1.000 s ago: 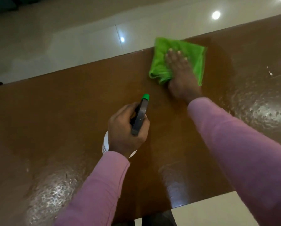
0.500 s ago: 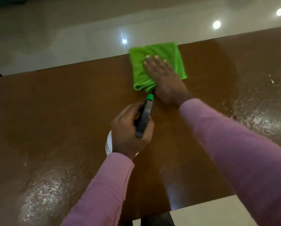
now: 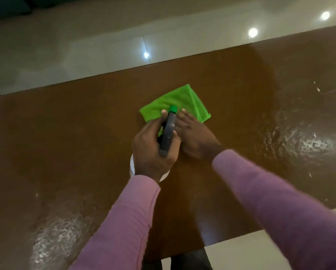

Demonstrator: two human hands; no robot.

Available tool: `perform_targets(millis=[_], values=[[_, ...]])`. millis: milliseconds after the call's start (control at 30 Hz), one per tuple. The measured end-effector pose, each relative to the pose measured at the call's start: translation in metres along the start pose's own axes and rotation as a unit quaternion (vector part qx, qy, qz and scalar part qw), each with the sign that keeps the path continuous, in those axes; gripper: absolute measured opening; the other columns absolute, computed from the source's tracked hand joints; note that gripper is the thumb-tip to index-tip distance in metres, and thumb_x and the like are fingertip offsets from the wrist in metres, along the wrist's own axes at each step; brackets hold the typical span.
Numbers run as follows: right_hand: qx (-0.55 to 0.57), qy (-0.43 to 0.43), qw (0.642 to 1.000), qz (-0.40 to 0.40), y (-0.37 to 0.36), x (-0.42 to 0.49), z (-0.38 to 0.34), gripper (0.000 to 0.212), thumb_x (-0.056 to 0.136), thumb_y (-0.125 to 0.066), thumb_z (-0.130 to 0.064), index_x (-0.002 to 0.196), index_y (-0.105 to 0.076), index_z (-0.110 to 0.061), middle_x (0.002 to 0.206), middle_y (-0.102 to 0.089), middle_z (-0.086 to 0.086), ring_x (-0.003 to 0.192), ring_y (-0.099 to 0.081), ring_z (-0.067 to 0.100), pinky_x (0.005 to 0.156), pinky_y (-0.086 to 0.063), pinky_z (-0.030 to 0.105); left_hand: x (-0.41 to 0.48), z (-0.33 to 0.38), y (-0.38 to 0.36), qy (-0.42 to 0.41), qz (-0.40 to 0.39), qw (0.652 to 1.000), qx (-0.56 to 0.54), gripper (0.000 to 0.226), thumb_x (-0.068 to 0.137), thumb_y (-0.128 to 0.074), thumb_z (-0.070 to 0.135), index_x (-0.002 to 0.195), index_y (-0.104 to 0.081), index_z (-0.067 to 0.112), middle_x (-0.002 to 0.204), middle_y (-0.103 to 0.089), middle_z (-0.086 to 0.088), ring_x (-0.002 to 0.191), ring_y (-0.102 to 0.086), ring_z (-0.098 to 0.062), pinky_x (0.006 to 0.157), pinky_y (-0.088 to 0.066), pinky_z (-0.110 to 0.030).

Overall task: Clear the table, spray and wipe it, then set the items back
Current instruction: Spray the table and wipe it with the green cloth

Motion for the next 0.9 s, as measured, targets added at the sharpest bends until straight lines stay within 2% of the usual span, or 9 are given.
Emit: perform_targets(millis=[133, 200, 300, 367, 467, 567, 700, 833, 900], values=[[0.049, -0.256, 0.964, 0.051, 0.039, -0.064, 0.132, 0.084, 0.071, -0.041, -0.007, 0.151, -0.017, -0.010, 0.159, -0.009, 0.012, 0.147, -0.003, 0.032, 0.120, -0.004, 0.048, -0.004, 0.002, -0.004, -0.009, -0.004, 1.000, -0.019, 0.017, 0.082, -0.059, 0.026, 0.090, -0.066, 0.012, 0.071, -0.057, 0.008, 0.065, -0.054, -0.007, 0.055, -0.037, -0.007], [0.075, -0.328, 0.937, 0.090, 0.042, -0.078, 0.141, 0.083, 0.070, -0.040, -0.010, 0.150, -0.020, -0.006, 0.159, -0.012, 0.015, 0.146, -0.003, 0.037, 0.119, -0.003, 0.050, -0.006, 0.007, -0.011, -0.031, -0.021, 0.999, -0.017, 0.020, 0.082, -0.058, 0.028, 0.090, -0.066, 0.011, 0.070, -0.053, 0.015, 0.064, -0.053, -0.005, 0.056, -0.037, -0.006], [0.102, -0.310, 0.941, 0.086, 0.007, -0.071, 0.065, 0.086, 0.068, -0.042, -0.010, 0.151, -0.020, -0.007, 0.159, -0.012, 0.013, 0.146, 0.000, 0.037, 0.119, -0.002, 0.050, -0.005, 0.014, -0.017, -0.065, -0.035, 0.997, -0.002, 0.026, 0.080, -0.056, 0.029, 0.090, -0.067, 0.009, 0.069, -0.051, 0.017, 0.061, -0.051, 0.000, 0.055, -0.032, -0.004], [0.101, -0.223, 0.969, 0.038, -0.026, -0.071, -0.012, 0.087, 0.068, -0.045, -0.010, 0.151, -0.020, -0.011, 0.160, -0.012, 0.008, 0.147, 0.000, 0.031, 0.119, -0.003, 0.048, -0.003, 0.016, -0.018, -0.078, -0.036, 0.996, 0.011, 0.027, 0.079, -0.055, 0.028, 0.089, -0.069, 0.008, 0.068, -0.057, 0.009, 0.060, -0.052, -0.002, 0.054, -0.033, -0.007], [0.061, -0.123, 0.990, -0.007, -0.045, -0.103, -0.054, 0.086, 0.070, -0.050, -0.010, 0.151, -0.020, -0.014, 0.159, -0.013, 0.002, 0.147, -0.005, 0.024, 0.120, 0.001, 0.040, 0.000, 0.009, -0.019, -0.074, -0.048, 0.996, 0.022, 0.024, 0.081, -0.058, 0.026, 0.088, -0.070, 0.007, 0.071, -0.066, -0.006, 0.060, -0.059, -0.017, 0.056, -0.050, -0.030], [0.073, -0.233, 0.969, 0.033, -0.026, -0.152, 0.034, 0.089, 0.063, -0.045, -0.007, 0.150, -0.023, -0.010, 0.157, -0.014, 0.007, 0.146, -0.010, 0.029, 0.120, -0.001, 0.038, -0.003, 0.006, -0.025, -0.064, -0.075, 0.995, 0.008, 0.029, 0.082, -0.056, 0.031, 0.091, -0.069, 0.007, 0.074, -0.067, -0.009, 0.065, -0.064, -0.026, 0.058, -0.055, -0.045], [0.132, -0.449, 0.878, 0.101, 0.000, -0.227, 0.144, 0.083, 0.068, -0.036, -0.013, 0.149, -0.020, -0.003, 0.158, -0.012, 0.018, 0.145, -0.005, 0.039, 0.117, -0.009, 0.054, -0.014, 0.010, -0.035, -0.076, -0.110, 0.991, 0.018, 0.026, 0.086, -0.058, 0.030, 0.091, -0.069, 0.008, 0.074, -0.065, -0.008, 0.066, -0.062, -0.027, 0.059, -0.055, -0.046], [0.137, -0.403, 0.899, 0.104, -0.030, -0.208, 0.064, 0.084, 0.067, -0.034, -0.019, 0.150, -0.022, -0.004, 0.158, -0.014, 0.016, 0.145, -0.005, 0.039, 0.117, -0.008, 0.054, -0.014, 0.009, -0.043, -0.076, -0.126, 0.988, 0.033, 0.025, 0.086, -0.058, 0.030, 0.091, -0.067, 0.007, 0.074, -0.064, -0.010, 0.067, -0.061, -0.032, 0.059, -0.054, -0.049], [0.120, -0.327, 0.933, 0.084, -0.057, -0.198, -0.010, 0.085, 0.067, -0.035, -0.016, 0.150, -0.021, -0.008, 0.158, -0.015, 0.010, 0.146, -0.005, 0.033, 0.119, -0.007, 0.050, -0.015, 0.013, -0.048, -0.081, -0.137, 0.986, 0.045, 0.024, 0.086, -0.058, 0.031, 0.091, -0.067, 0.009, 0.073, -0.064, -0.011, 0.065, -0.059, -0.034, 0.057, -0.053, -0.050]])
Point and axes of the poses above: each hand's wrist, its own x-axis towards the middle knuckle, its own y-axis out of the back of the hand, z = x × y, the point moved 10 cm from there along x, towards the middle knuckle
